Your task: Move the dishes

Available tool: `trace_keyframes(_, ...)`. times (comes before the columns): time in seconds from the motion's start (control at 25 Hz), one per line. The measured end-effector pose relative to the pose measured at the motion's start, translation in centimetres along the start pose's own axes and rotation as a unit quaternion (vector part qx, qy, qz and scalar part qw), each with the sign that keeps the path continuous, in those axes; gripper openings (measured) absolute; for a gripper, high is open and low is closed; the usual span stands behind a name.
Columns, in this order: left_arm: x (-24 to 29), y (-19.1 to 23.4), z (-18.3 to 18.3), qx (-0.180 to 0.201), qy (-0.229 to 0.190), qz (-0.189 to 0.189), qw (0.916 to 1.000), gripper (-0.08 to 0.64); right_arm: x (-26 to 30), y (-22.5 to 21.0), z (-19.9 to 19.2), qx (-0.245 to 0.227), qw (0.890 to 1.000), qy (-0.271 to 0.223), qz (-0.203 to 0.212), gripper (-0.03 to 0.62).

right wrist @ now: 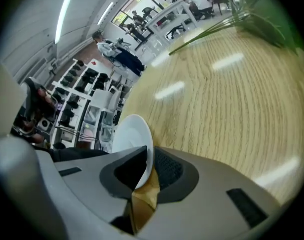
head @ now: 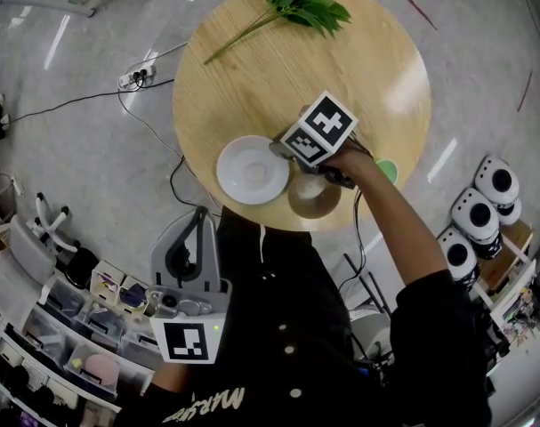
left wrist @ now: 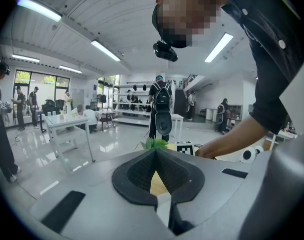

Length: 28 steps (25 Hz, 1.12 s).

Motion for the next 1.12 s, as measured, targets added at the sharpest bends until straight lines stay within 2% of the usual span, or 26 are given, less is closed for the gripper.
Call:
trace_keyframes(0.2,-0.1,-0.5,0.4,0.006,-0.006,-0.006,0.9999,0.011,-1.3,-0.7,0.6,-0.006,0.998,-0.034,-0.047,0.058)
trace_keyframes(0.32,-0.3,-0.7,1.3,0.010,-0.017,-0.009,0.9998,0.011,-4.5,-0.7,2.0,-0.016,0.991,-0.096,-0.089,0.047)
trace_keyframes(0.4,-0.5,-0.8,2.3,0.014,-0.027,-0.011,0.9995,0.011,-8.4,0.0,3.1,-0.015,0.977,-0.172,-0.126,0.003)
trace_keyframes(0.52,-0.7,-0.6,4.6,0.038,-0.049,-0.022,0.9978,0.011,-15.2,1.4,3.2,-0.002,0.940,-0.281,-0.195,0.002)
trace_keyframes(0.68,-1.3,0.8,9.1,0.058,-0.087,-0.025,0.9942,0.011,-24.4,4.5,0.6,0.000,0.878,-0.371,-0.302,0.002)
trace_keyframes(0.8,-1.4,1.4,12.3,0.059,-0.111,-0.026,0.9917,0.011,-31.9,7.8,-1.9,0.004,0.818,-0.448,-0.362,0.002)
trace_keyframes(0.96,-1.6,1.0,17.0,0.074,-0.174,-0.053,0.9806,0.011,-40.6,13.1,-5.2,-0.001,0.713,-0.549,-0.437,0.000)
trace_keyframes(1.12,-3.7,0.6,19.9,0.071,-0.190,-0.061,0.9773,0.011,-45.9,19.0,-9.4,0.002,0.606,-0.607,-0.514,0.000)
Point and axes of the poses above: the fingertips, and each gripper's own axes: x forward along the fingers, y to its left, z out of its top, the point moved 1 cm from there along -x, backward along the fingers, and after that the axes turned 4 degrees about -x, right-handed, at the moved point
